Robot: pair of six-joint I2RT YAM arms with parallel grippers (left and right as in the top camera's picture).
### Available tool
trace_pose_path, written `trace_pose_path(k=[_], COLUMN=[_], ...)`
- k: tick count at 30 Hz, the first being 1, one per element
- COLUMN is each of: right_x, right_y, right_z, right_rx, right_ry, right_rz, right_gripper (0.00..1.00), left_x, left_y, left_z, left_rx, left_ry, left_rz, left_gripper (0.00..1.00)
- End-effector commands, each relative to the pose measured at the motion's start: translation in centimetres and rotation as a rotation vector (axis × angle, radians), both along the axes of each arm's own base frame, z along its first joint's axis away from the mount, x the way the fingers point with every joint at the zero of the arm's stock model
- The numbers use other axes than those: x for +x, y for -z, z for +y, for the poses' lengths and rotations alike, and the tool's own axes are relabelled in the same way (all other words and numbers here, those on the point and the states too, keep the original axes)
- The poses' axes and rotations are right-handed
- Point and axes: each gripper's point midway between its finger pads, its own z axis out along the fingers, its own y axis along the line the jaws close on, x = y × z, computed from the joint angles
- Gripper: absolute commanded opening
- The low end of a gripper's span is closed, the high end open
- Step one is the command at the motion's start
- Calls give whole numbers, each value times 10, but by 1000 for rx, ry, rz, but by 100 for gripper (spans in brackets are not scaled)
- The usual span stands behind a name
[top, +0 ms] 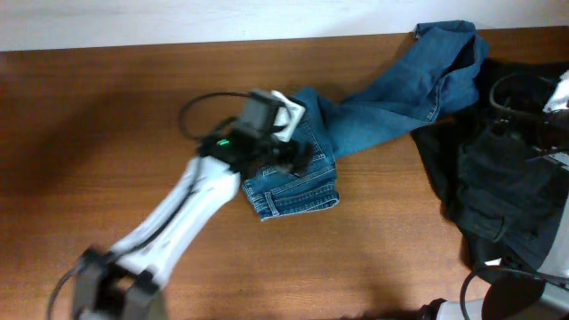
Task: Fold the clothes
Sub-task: 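Grasp the blue jeans waistband with the left gripper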
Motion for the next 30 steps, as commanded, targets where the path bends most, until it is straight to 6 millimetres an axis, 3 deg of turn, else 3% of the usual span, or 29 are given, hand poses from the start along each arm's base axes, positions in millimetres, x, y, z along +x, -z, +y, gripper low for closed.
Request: trace_pose_path(k=[1, 6, 12, 18, 22, 24, 25, 30], right_x=[1, 1, 1, 1, 1, 1, 1, 1], right_y=[-15, -15, -15, -15, -15, -14, -14, -14], right_z=[5, 5, 5, 5, 5, 5, 5, 5], right_rx=[13, 14, 14, 14, 14, 15, 15, 16], right_ry=[0, 0, -1, -1, -1, -1, -1, 0], right_rz=[-57, -55, -55, -55, -56, -55, -54, -54], right_gripper=[99, 99, 99, 99, 99, 99, 99, 99], left_x=[3, -14, -40, -42, -41, -40, -39, -34], left_y=[41, 83, 117, 120, 120, 119, 119, 112], left_z=[-19, -50, -65, -68, -68, -69, -71, -76], left_rx=[171, 257, 314, 314, 310, 306, 298, 202], left_ry=[22, 96, 158, 167, 166, 165, 154, -55], left_rz=[6, 48, 107, 111, 107, 103, 102, 157], left_gripper=[100, 99, 99, 99, 84, 86, 99, 99])
